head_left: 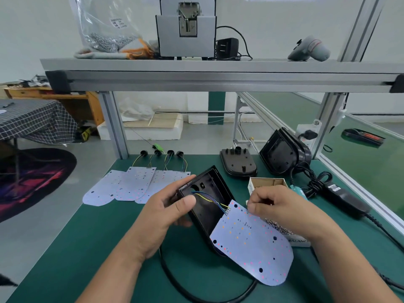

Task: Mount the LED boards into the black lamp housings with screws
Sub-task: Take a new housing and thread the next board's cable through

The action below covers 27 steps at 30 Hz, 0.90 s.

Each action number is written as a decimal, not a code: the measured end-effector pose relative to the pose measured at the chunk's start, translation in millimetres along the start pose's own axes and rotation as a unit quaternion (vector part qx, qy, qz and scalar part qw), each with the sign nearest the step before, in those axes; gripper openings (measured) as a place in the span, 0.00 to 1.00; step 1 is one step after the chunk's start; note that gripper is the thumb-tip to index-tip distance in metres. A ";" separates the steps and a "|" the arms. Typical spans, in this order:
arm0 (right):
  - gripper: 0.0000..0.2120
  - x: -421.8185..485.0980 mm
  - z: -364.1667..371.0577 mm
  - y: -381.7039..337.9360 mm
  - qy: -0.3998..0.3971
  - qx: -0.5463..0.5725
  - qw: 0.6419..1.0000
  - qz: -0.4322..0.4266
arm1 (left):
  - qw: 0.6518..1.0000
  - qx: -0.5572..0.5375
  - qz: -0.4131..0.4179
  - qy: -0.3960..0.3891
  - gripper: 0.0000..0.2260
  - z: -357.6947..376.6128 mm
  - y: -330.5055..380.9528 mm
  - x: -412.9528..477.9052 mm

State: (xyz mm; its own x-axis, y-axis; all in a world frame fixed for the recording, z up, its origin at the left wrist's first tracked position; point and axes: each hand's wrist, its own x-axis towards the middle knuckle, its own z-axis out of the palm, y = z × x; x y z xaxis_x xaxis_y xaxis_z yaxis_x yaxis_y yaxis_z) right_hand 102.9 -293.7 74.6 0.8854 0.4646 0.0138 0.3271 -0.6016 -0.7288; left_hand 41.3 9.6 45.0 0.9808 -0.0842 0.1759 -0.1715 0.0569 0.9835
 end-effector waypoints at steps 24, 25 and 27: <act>0.09 12.8 38.8 -22.0 0.152 0.309 0.939 0.009 | 0.994 -0.034 -0.023 0.102 0.13 22.1 -14.4 8.5; 0.10 13.0 41.8 -24.6 0.174 0.287 0.942 0.005 | 0.993 -0.031 -0.017 0.109 0.13 23.9 -14.1 8.4; 0.09 12.8 44.6 -29.0 0.214 0.205 0.955 -0.007 | 0.993 -0.027 -0.006 0.117 0.13 27.1 -13.8 8.0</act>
State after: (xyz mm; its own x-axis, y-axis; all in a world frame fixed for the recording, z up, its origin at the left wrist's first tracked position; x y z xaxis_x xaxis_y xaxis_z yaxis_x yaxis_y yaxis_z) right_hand 90.0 -241.3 65.3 0.9643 0.1094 0.2411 0.2616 -0.2517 -0.9318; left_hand 49.0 -18.8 34.0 0.9785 0.1480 0.1436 -0.1607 0.1104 0.9808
